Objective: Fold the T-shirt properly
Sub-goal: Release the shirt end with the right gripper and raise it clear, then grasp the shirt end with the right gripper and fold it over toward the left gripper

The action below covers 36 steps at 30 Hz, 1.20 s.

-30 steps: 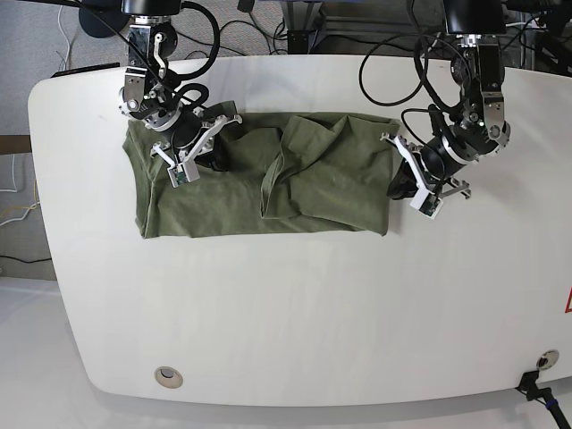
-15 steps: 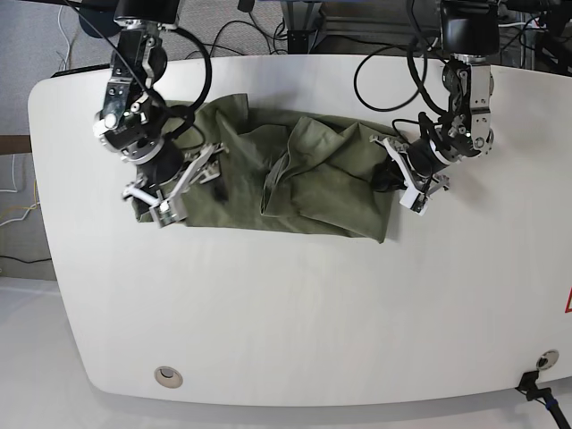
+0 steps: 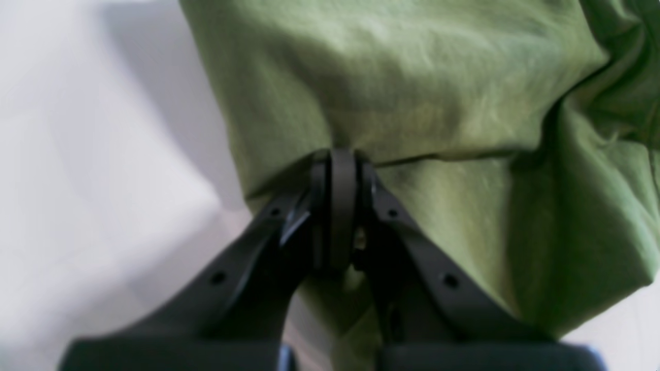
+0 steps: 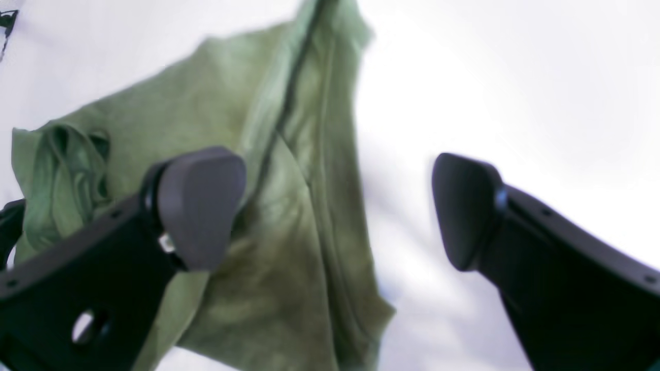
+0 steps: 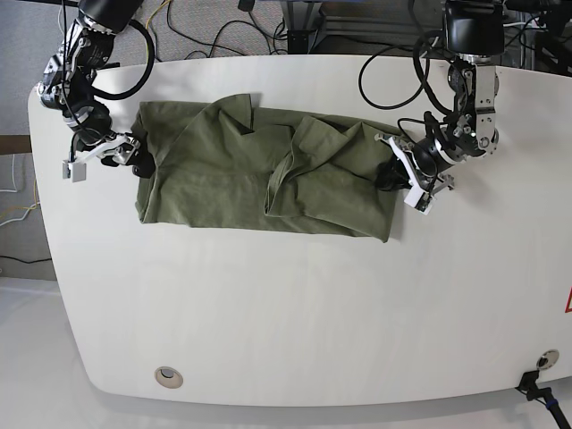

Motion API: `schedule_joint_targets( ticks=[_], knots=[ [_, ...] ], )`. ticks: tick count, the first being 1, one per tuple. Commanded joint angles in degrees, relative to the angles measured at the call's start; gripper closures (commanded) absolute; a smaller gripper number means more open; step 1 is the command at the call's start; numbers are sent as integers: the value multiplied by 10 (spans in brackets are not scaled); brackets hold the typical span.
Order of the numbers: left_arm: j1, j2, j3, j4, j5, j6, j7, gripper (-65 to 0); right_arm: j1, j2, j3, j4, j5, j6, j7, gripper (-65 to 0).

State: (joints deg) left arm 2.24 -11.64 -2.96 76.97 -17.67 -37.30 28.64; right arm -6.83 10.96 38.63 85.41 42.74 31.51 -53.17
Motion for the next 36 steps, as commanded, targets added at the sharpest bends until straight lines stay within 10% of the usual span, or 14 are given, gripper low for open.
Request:
schedule_joint_targets(
  ticks=[1,21,24,29,36],
  knots=[
    [-1,-5,-2,4,15,6,17,0,7,4,1,8,19,6,14,-577],
    [-4,-5,-2,4,15,6,17,0,-1,-49,-87,8,17,2,16,-558],
    [-4,-5,-2,4,15,6,17,0,3,-49,-88,8,17,2,17,-444],
    [-4,-5,-2,4,15,6,17,0,15,-42,-90,10,16,0,17,0],
    [-4,-5,-2,3,16,8,17,0,-1,-36,-179,109,20,-89,15,0]
  ],
)
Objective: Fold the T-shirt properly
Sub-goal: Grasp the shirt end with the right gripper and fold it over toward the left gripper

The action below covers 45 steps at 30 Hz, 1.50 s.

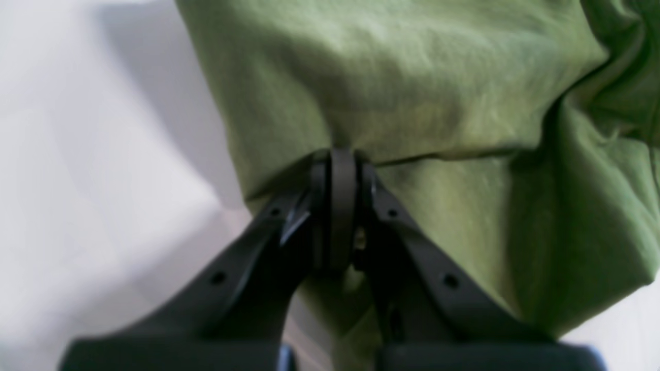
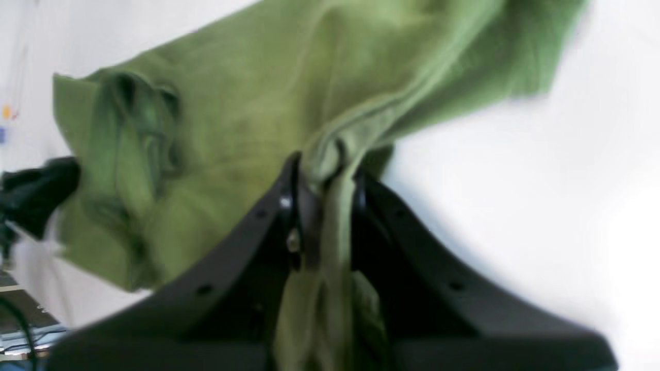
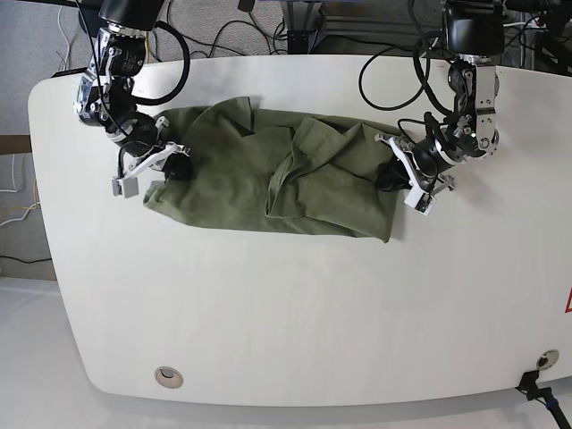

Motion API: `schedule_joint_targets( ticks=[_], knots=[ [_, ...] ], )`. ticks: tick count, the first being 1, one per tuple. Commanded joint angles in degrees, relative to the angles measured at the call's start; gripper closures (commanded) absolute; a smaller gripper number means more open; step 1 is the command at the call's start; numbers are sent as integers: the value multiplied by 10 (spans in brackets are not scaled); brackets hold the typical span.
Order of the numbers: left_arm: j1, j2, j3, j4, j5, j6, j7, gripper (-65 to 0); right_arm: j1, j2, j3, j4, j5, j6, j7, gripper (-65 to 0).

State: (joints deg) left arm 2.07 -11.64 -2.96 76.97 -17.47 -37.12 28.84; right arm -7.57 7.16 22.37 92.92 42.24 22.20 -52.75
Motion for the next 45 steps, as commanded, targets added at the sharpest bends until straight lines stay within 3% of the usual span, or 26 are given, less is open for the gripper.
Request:
schedule_joint_targets(
  ticks=[1,6,14,23,24,29,31,36,38,41,45],
  knots=[
    [-3,-5,-2,3,14,6,15,0,5,-5,-40,55,25,-4,11,0],
    [-3,-5,-1,3,14,7,15,0,6,-51,-138,123,25,-36,10,0],
    [-3,-4,2,3,15,7,15,0,56,-135,-261,124,22,-36,10,0],
    [-3,-4,0,4,15,8,15,0,97,-144,-310,34,22,-35,14,0],
    [-3,-4,0,4,14,8,15,0,98,-143,-310,29,22,-35,14,-26],
    [-1,-5,-5,49,14,8,15,0,107,-142,-311,19,21,-34,14,-342],
    [1,-5,-34,83,14,8,16,0,113,-142,-318,18,21,-34,14,-429],
    [-4,-6,-105,160,15,8,16,0,149,-143,-351,14,23,-35,14,-446],
    [-24,-12,-143,188,15,8,16,0,155,-134,-350,14,21,-35,14,-446],
    [-48,-29,-184,201,15,8,16,0,168,-72,-349,29,22,-35,14,-444],
    [-60,-30,-201,213,15,6,16,0,154,5,-350,65,21,-35,14,-362]
  ],
)
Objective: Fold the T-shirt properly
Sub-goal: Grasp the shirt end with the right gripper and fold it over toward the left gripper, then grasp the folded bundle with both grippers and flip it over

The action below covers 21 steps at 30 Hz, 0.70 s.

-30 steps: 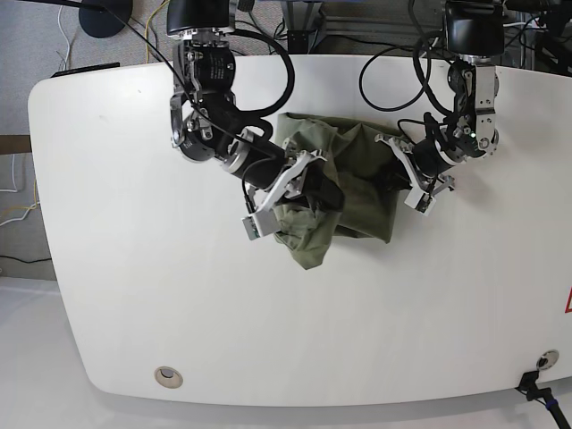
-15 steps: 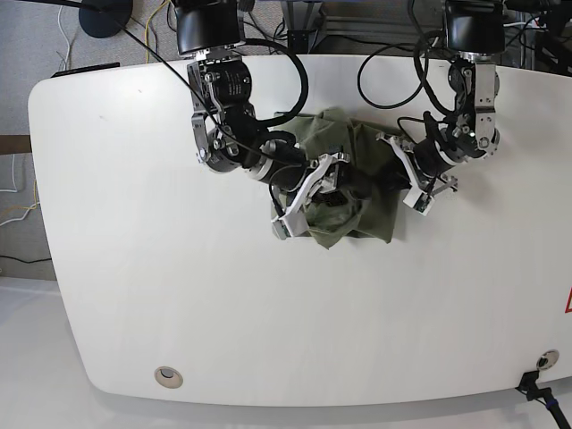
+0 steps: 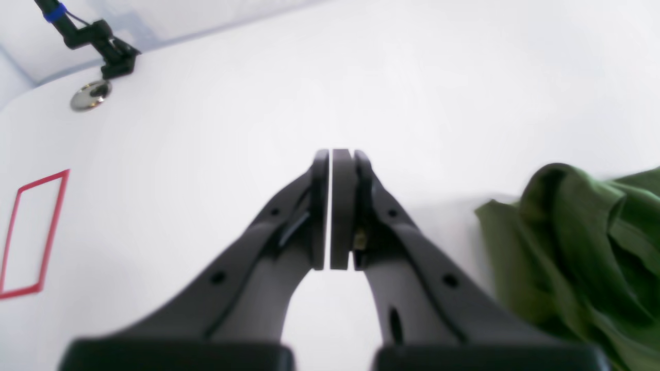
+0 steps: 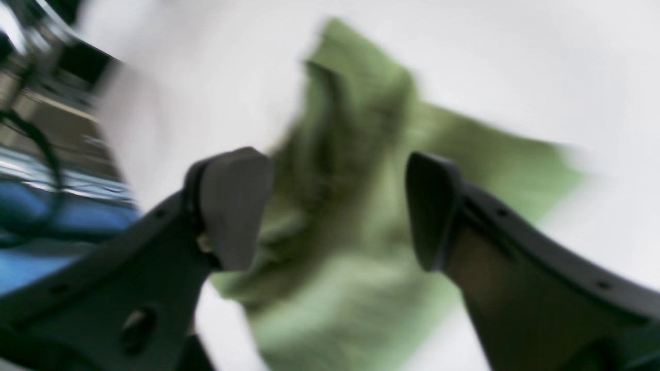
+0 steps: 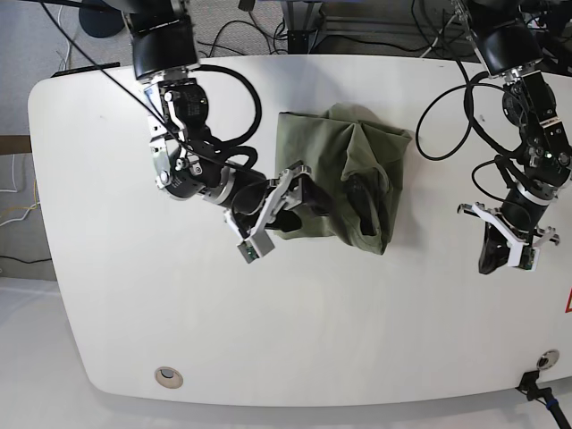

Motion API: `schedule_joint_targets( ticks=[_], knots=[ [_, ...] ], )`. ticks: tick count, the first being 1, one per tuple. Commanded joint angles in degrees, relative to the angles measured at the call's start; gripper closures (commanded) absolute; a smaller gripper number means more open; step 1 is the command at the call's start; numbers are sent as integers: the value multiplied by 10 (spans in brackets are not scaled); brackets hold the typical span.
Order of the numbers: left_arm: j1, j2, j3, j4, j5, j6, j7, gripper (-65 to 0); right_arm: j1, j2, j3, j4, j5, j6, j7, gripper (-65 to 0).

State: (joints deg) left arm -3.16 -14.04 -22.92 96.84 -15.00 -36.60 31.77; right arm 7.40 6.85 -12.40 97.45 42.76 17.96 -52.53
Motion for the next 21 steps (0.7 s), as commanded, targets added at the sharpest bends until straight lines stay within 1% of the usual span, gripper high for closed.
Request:
schedule_joint_targets(
  ticks=[1,3,5,8,10,11,13,14,16,17,19,21],
  knots=[
    [-7,-6,-2,24,-10,1,-13,0,-4,24,-2,27,16,7,11,-329],
    [11,-6,-2,43,-10,2,-13,0,-20,55,-2,46,15,7,11,-256],
    [21,-6,-2,54,-10,2,-13,0,-44,69,-2,63,15,7,11,-179],
    [36,-6,-2,54,-10,1,-13,0,-74,69,-3,80,15,7,11,-78],
    [38,-6,-2,54,-10,1,-13,0,-85,64,-4,84,15,7,11,-26],
    [41,-6,-2,54,-9,1,-13,0,-89,52,-5,84,15,7,11,-5],
    [46,-6,-2,54,-9,1,-13,0,-96,32,-6,80,14,7,11,0],
    [48,-6,-2,54,-9,1,-13,0,-96,24,-17,80,1,7,11,0],
    [49,-14,-2,54,-9,1,-13,0,-96,5,-57,80,-56,7,11,0],
    [50,-20,-2,54,-9,1,-13,0,-96,-10,-72,78,-90,7,11,0],
    [50,-22,-3,54,-9,1,-13,0,-96,-40,-91,68,-143,11,11,0],
    [50,-23,-4,55,-10,1,-13,0,-94,-68,-103,37,-182,13,11,0]
  ],
)
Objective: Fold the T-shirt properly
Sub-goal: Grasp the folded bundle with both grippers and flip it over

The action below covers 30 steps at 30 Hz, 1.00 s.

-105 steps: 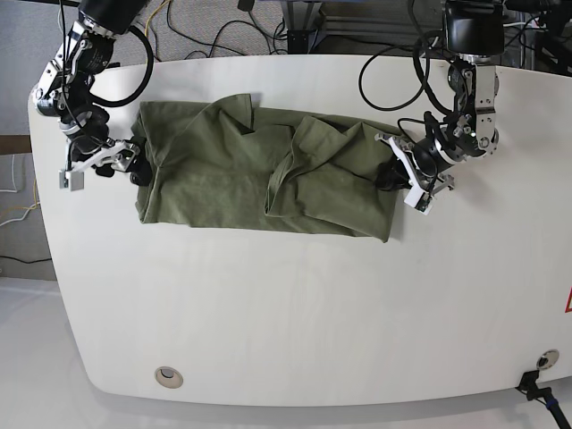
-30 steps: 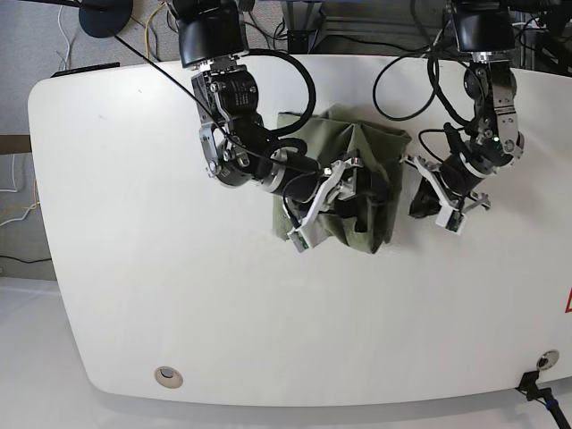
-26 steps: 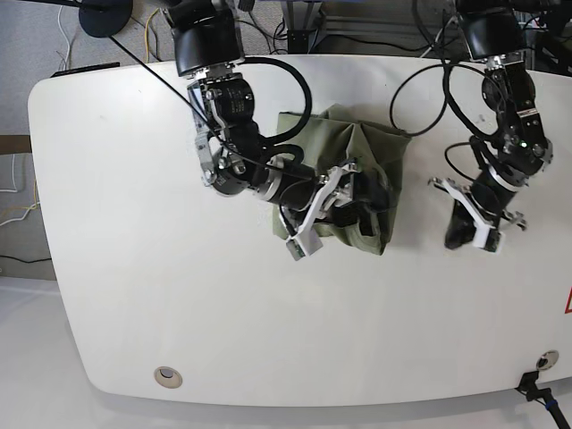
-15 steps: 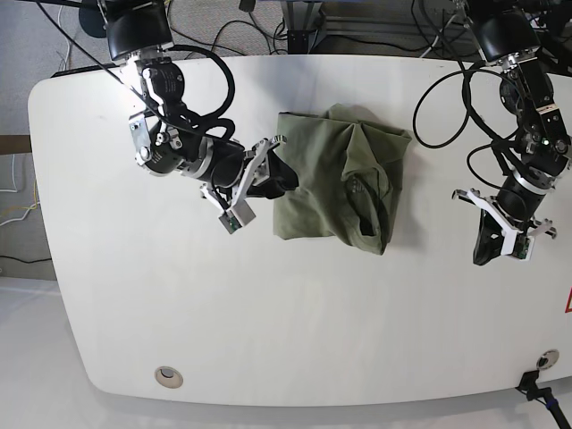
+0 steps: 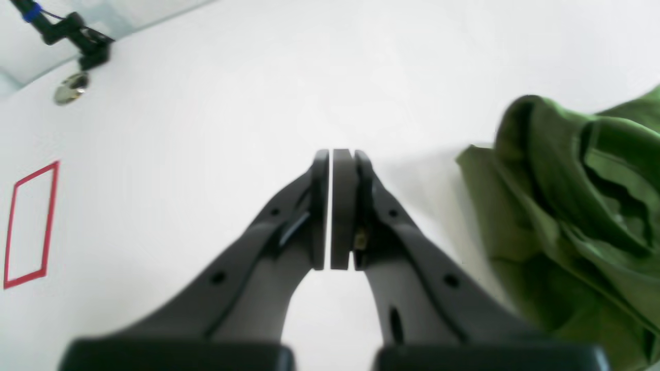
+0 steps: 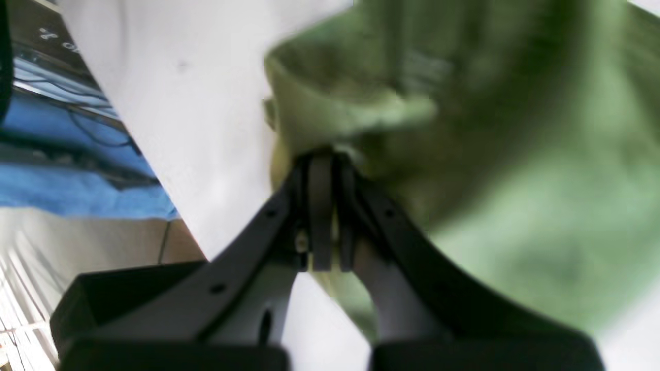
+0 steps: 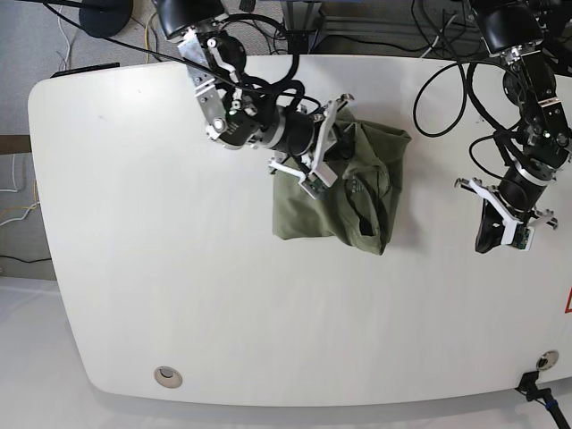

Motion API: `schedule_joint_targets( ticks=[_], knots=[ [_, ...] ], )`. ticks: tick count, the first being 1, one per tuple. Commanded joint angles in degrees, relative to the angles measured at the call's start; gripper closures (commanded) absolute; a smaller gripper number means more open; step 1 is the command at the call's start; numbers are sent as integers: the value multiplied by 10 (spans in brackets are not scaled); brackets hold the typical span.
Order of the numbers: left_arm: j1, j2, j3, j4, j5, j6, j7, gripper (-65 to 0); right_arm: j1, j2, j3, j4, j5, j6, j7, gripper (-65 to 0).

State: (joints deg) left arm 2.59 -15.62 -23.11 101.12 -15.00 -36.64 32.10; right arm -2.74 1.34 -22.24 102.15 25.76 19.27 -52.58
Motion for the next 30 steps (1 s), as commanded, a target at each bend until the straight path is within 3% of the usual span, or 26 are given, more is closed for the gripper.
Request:
schedule_joint_targets(
  ticks=[1,7,12,17,21,26,30],
  knots=[
    [-8,-11,-8,13,-10,1,-16,0,18,-28,-13,-26,-25,-1,12,0],
    [-8,-15,-16,13,-10,0,-16,0,98,-94,-49,-107,-39,-1,12,0],
    [-10,-24,-17,19,-10,0,-16,0,140,-99,-47,-103,-35,-5,12,0],
    [15,-27,-3,51,-10,-1,-15,0,170,-53,-46,-101,-58,-6,13,0],
    [78,-28,59,100,-11,-1,-15,0,169,-28,-14,-112,-98,-4,66,0],
    [145,-27,154,118,-13,-1,-16,0,170,5,22,-152,-103,-1,121,0],
    [171,1,181,119,-10,-1,-16,0,174,24,26,-192,-103,-1,175,0]
  ],
)
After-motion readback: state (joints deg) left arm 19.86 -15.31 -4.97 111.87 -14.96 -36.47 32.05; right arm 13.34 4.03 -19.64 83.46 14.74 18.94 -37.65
